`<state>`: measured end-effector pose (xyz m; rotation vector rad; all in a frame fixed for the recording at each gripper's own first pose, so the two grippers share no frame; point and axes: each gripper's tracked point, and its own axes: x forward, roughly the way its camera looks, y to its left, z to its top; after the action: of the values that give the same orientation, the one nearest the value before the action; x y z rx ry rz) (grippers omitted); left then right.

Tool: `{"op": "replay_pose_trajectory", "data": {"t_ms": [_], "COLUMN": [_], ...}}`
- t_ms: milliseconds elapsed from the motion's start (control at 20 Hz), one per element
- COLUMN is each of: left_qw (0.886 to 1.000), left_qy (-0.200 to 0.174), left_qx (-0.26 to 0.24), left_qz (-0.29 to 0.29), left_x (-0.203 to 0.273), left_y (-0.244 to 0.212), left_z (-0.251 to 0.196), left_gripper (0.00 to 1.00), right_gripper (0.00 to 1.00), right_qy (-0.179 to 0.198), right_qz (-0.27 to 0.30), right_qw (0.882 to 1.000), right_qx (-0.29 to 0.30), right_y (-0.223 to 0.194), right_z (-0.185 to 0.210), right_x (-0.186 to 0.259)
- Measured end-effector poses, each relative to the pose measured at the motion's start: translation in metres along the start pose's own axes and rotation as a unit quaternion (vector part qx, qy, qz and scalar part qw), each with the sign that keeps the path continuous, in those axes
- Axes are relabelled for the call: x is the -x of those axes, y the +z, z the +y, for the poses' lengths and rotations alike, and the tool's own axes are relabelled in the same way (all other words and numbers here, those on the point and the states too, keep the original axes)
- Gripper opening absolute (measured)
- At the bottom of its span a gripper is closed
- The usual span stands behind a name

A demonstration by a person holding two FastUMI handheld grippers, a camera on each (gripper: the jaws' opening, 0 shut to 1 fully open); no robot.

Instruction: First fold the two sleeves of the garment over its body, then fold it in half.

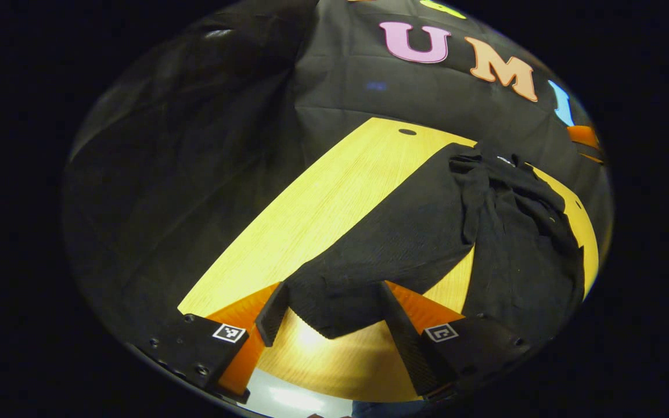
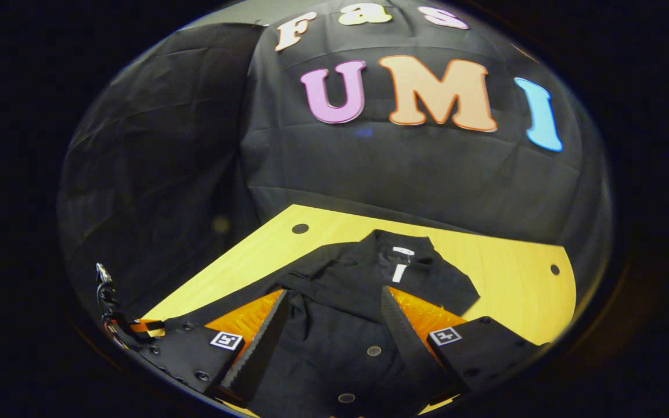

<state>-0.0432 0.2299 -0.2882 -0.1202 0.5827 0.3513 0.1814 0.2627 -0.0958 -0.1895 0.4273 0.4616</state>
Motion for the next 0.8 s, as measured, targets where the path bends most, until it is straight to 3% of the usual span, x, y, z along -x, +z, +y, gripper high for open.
{"op": "replay_pose_trajectory", "data": {"t_ms": [150, 250, 350, 400, 450, 600, 650, 700, 800], "left_qw": [1.000, 1.000, 0.999, 0.999, 0.999, 0.999, 0.999, 0.999, 0.999], "left_qy": [-0.008, -0.021, -0.030, -0.034, -0.040, -0.044, -0.048, -0.047, -0.046], "left_qx": [-0.005, -0.011, -0.013, -0.016, -0.017, -0.007, 0.000, 0.011, 0.029], "left_qz": [-0.017, -0.013, -0.008, -0.006, -0.004, 0.001, 0.001, 0.004, 0.008], "left_x": [0.001, 0.000, -0.001, -0.002, -0.001, 0.001, 0.003, 0.003, 0.002], "left_y": [0.000, 0.000, 0.000, 0.001, 0.001, 0.003, 0.002, 0.003, 0.002], "left_z": [-0.002, -0.010, -0.018, -0.021, -0.024, -0.026, -0.028, -0.028, -0.028], "left_gripper": [0.93, 0.84, 0.66, 0.52, 0.47, 0.20, 0.20, 0.12, 0.07], "right_gripper": [1.00, 0.98, 0.98, 0.98, 0.98, 0.98, 0.98, 0.98, 0.98], "right_qy": [-0.013, -0.008, -0.016, -0.025, -0.031, -0.043, -0.050, -0.053, -0.056], "right_qz": [0.005, 0.004, -0.004, -0.008, -0.009, -0.011, -0.014, -0.015, -0.018], "right_qw": [0.999, 0.997, 0.994, 0.994, 0.995, 0.995, 0.995, 0.994, 0.993], "right_qx": [-0.041, -0.082, -0.105, -0.103, -0.097, -0.089, -0.088, -0.091, -0.107], "right_y": [-0.017, -0.022, -0.025, -0.026, -0.028, -0.029, -0.034, -0.037, -0.043], "right_z": [-0.014, -0.017, -0.025, -0.030, -0.033, -0.041, -0.048, -0.052, -0.059], "right_x": [0.023, 0.034, 0.044, 0.050, 0.057, 0.065, 0.075, 0.084, 0.098]}}
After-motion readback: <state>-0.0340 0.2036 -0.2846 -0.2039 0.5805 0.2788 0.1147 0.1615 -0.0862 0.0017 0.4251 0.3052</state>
